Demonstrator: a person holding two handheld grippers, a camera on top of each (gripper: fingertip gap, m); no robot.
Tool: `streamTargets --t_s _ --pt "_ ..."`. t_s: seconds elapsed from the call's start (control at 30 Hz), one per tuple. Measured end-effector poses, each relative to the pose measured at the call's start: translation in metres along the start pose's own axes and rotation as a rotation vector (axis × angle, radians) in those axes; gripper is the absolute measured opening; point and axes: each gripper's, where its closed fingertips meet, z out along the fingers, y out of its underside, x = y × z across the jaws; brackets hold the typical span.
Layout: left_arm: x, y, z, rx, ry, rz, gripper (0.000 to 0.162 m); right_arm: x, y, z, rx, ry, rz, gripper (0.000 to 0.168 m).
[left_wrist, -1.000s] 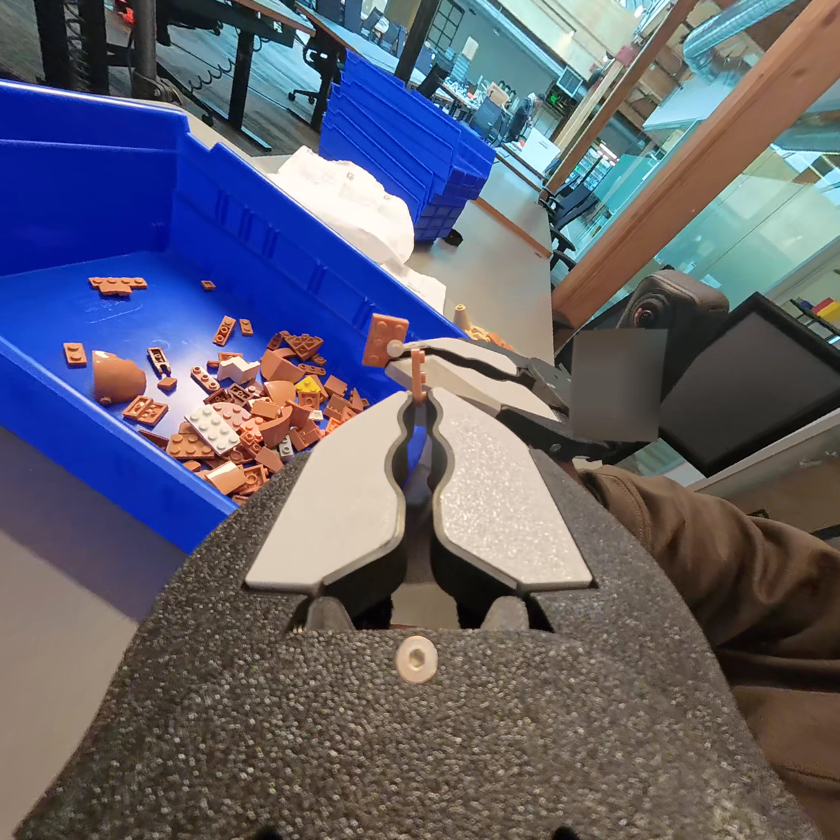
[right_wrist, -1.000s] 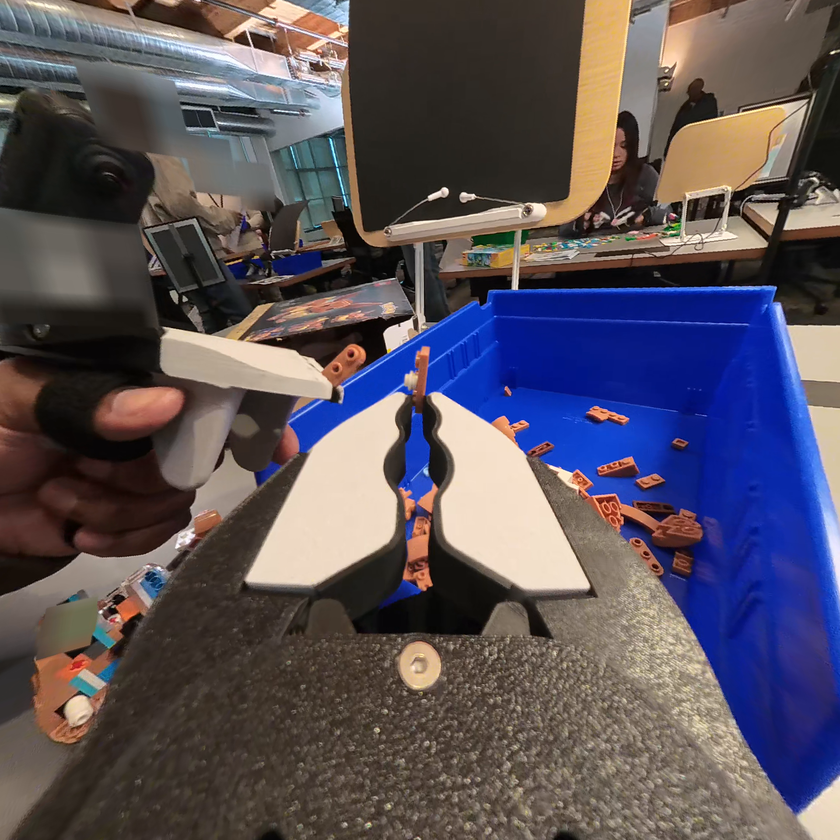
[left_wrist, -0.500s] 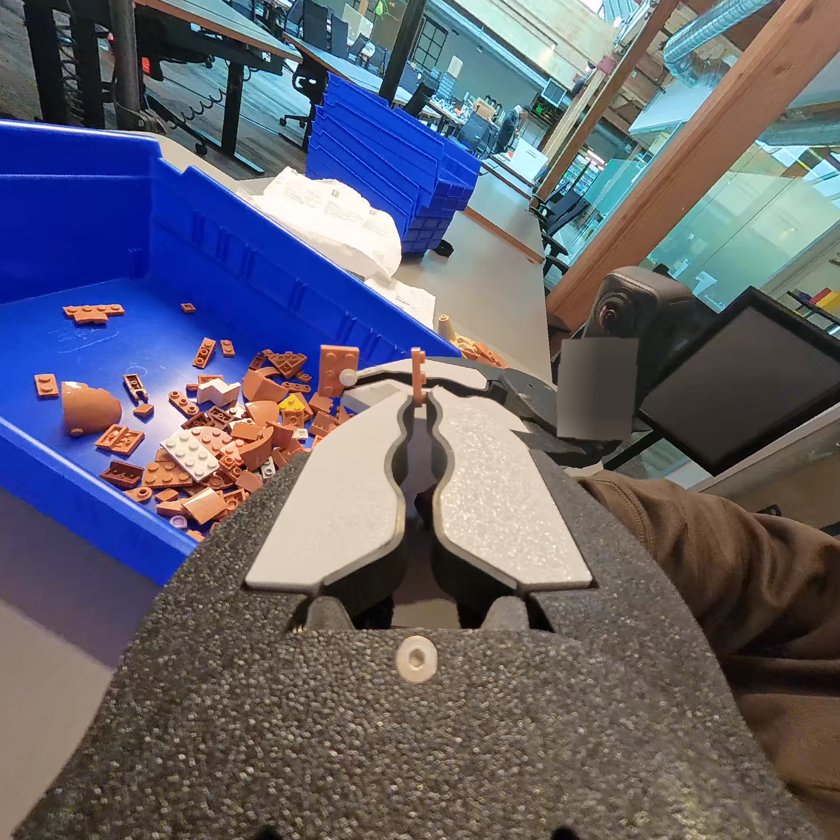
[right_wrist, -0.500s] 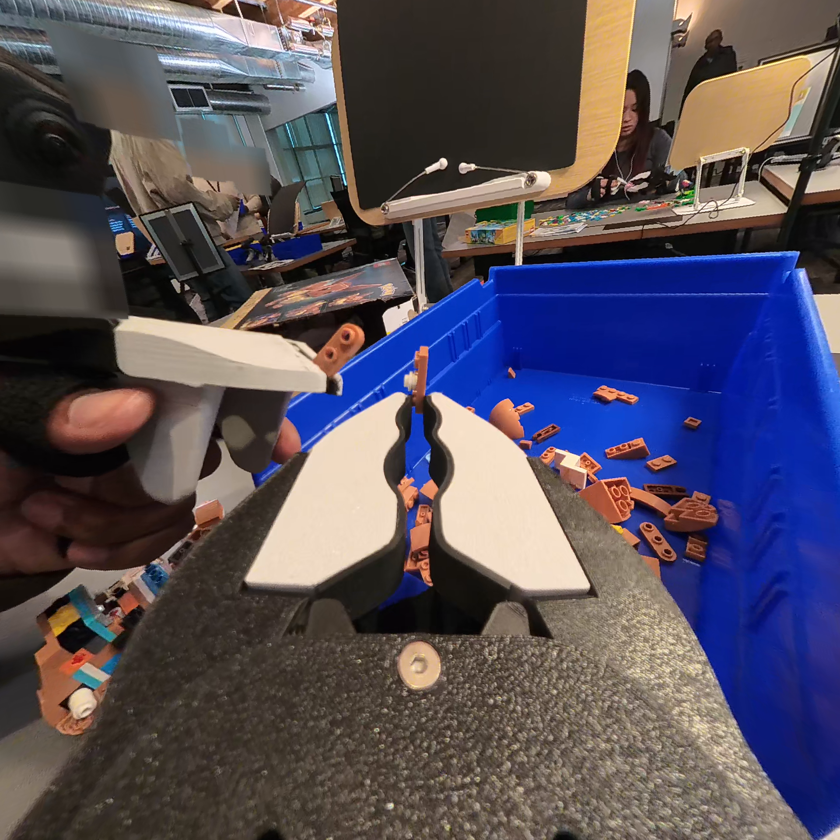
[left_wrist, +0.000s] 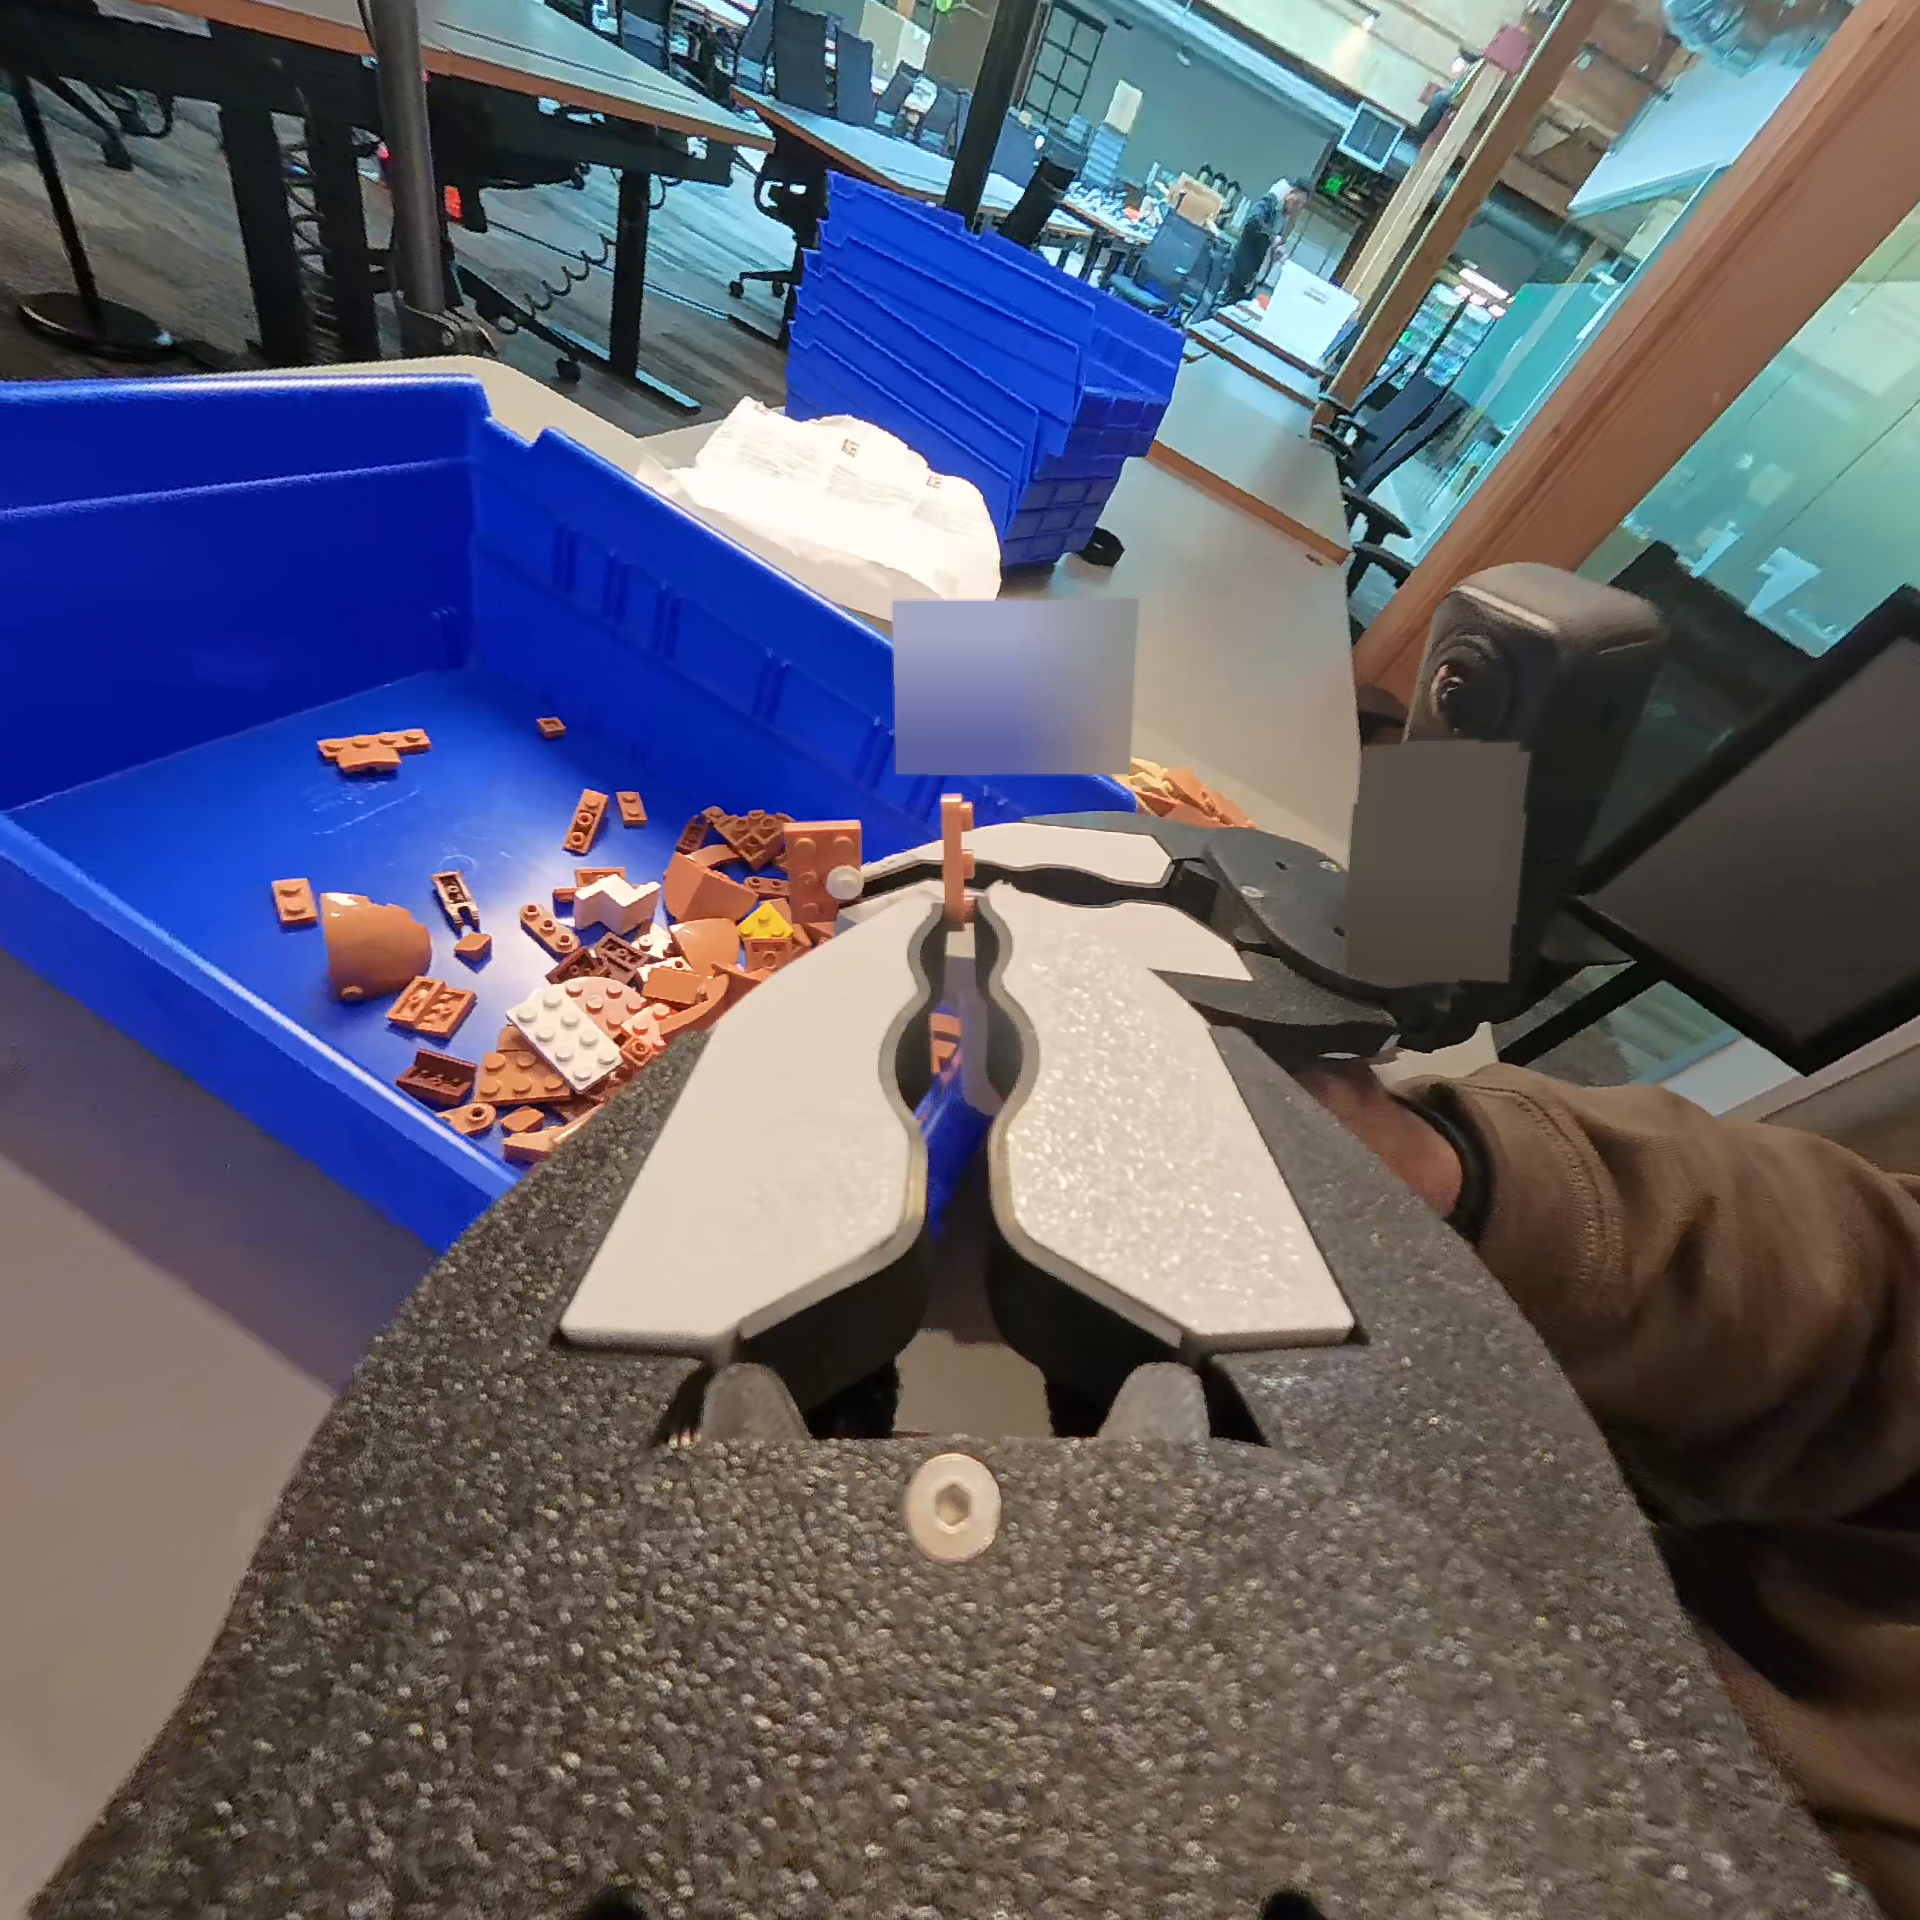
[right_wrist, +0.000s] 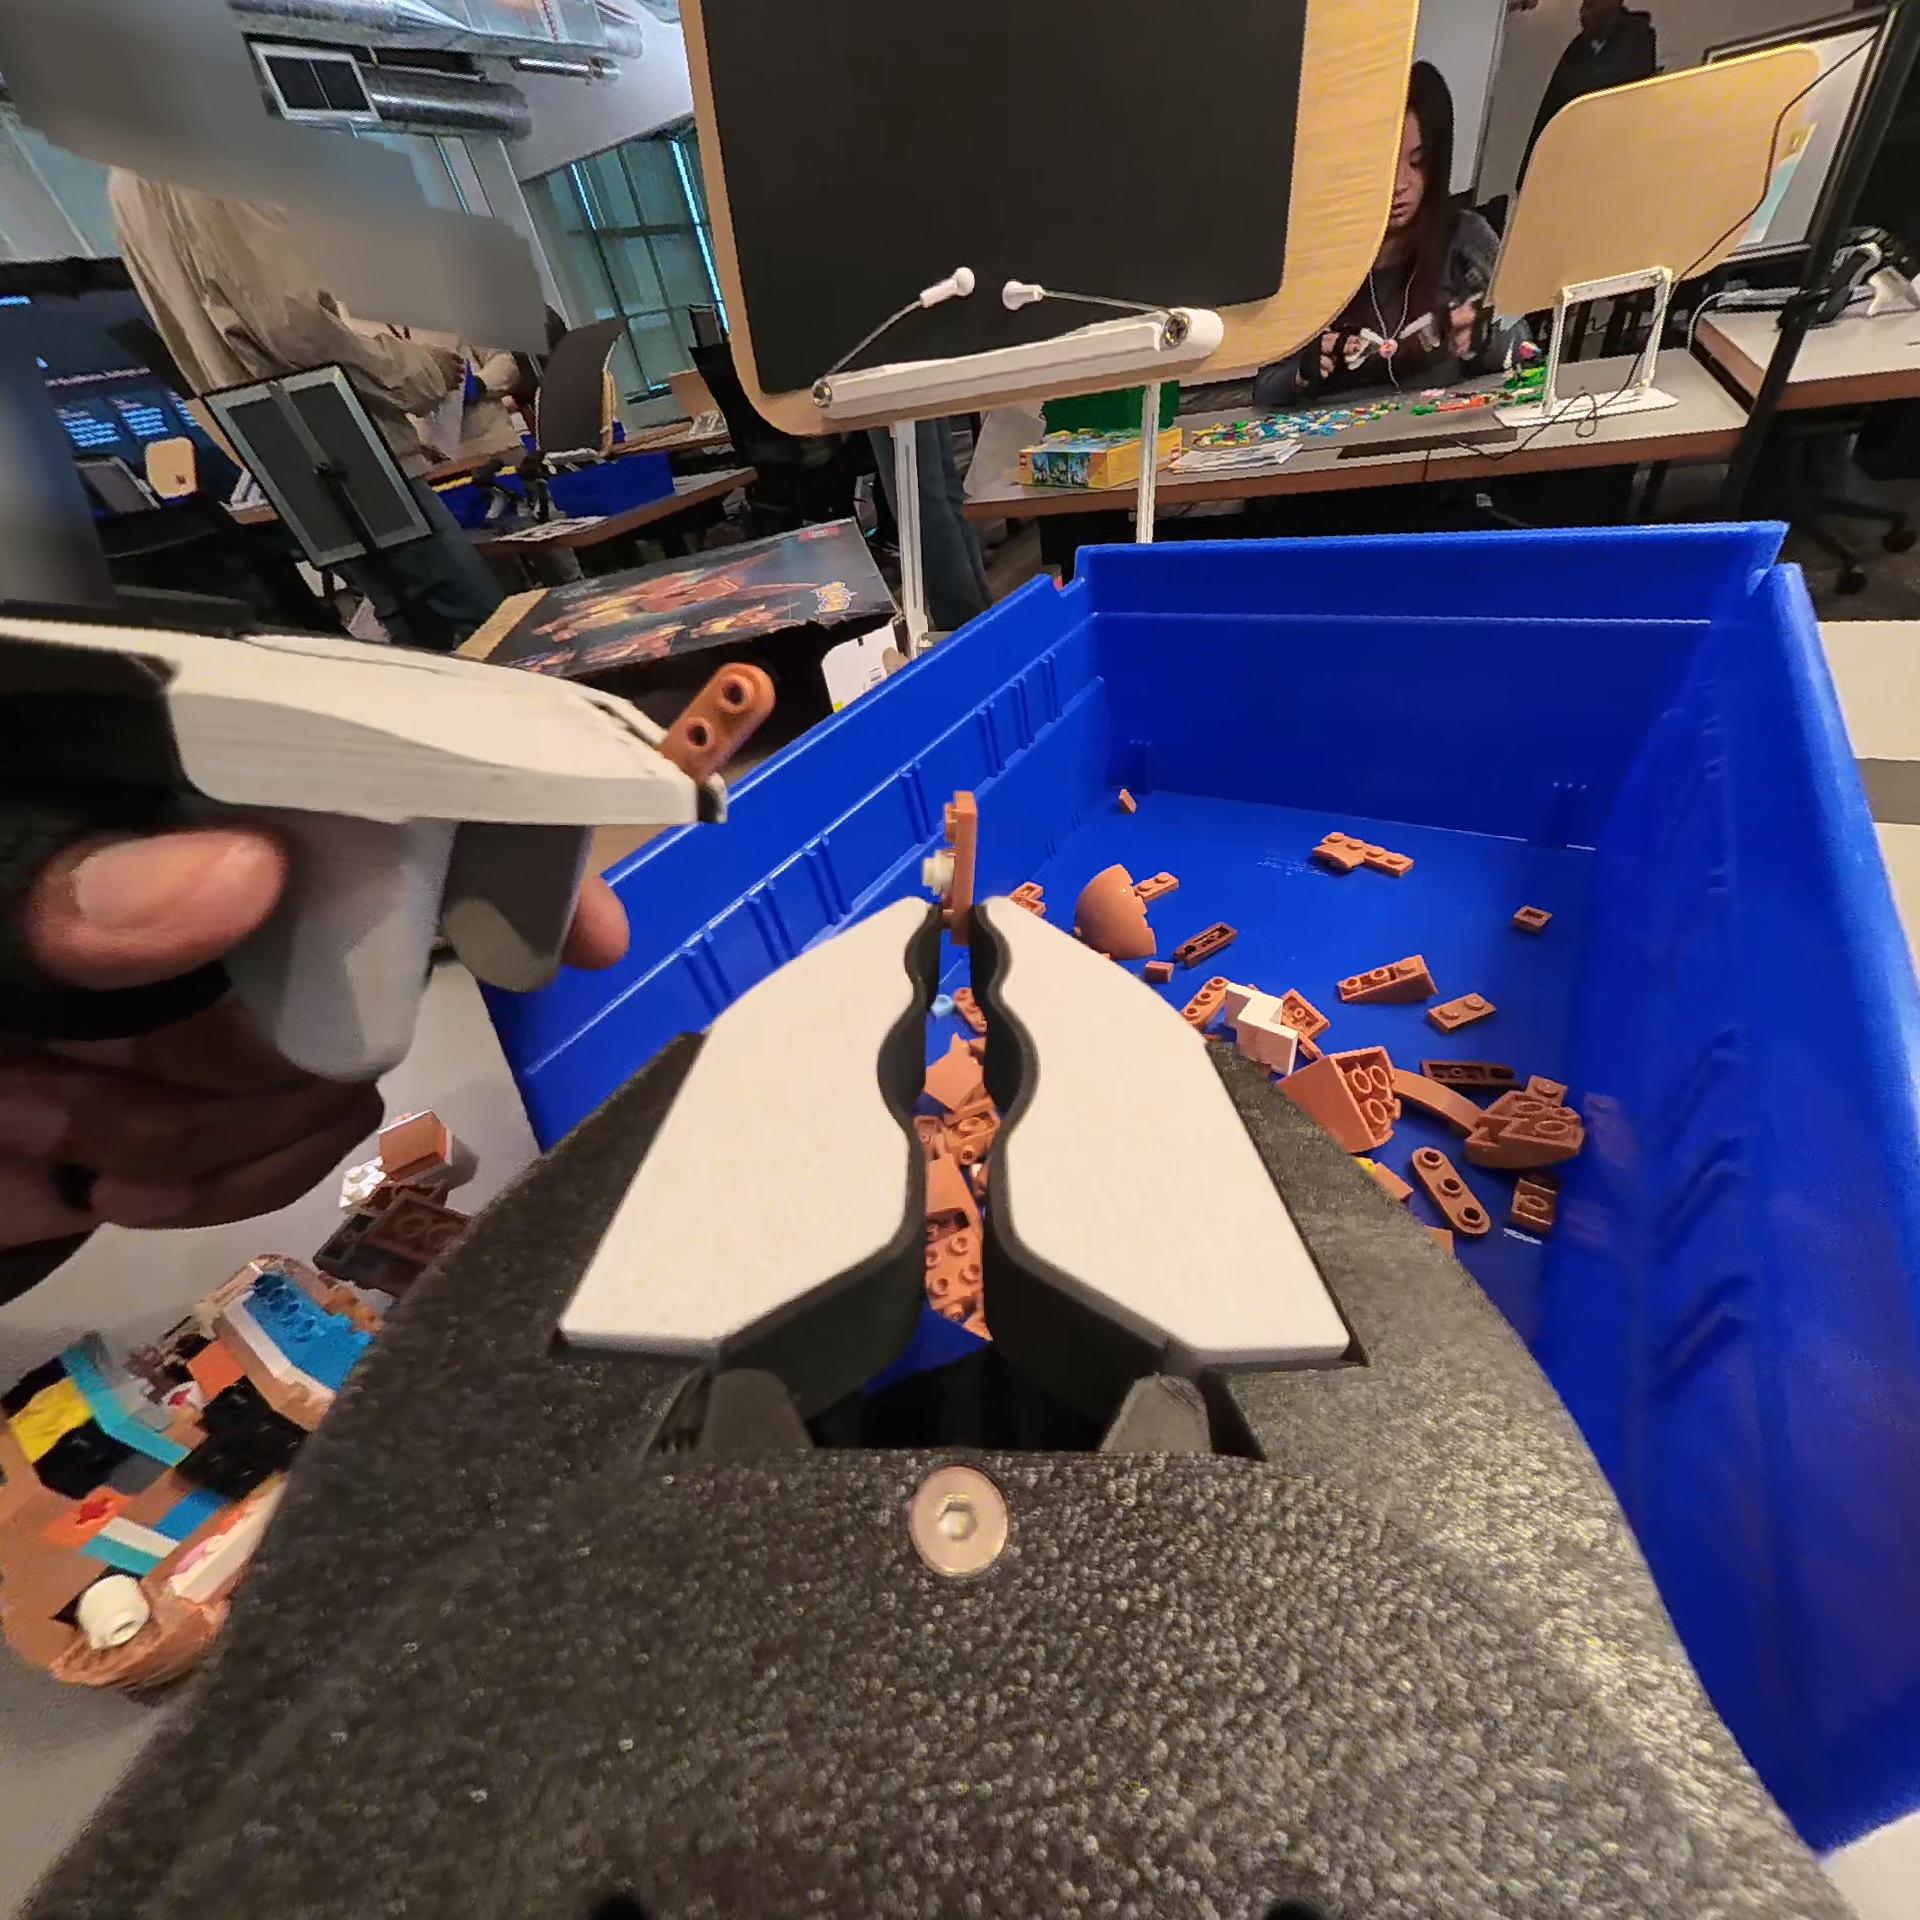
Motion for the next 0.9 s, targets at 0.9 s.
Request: streamTargets --t_s 0.9 --pt "-0.012 -0.003 -0.004 -0.01 -0.105 0.082 0.005 -0.025 -0.002 -0.03 -0.069 -0.024 -0.055 0.0"
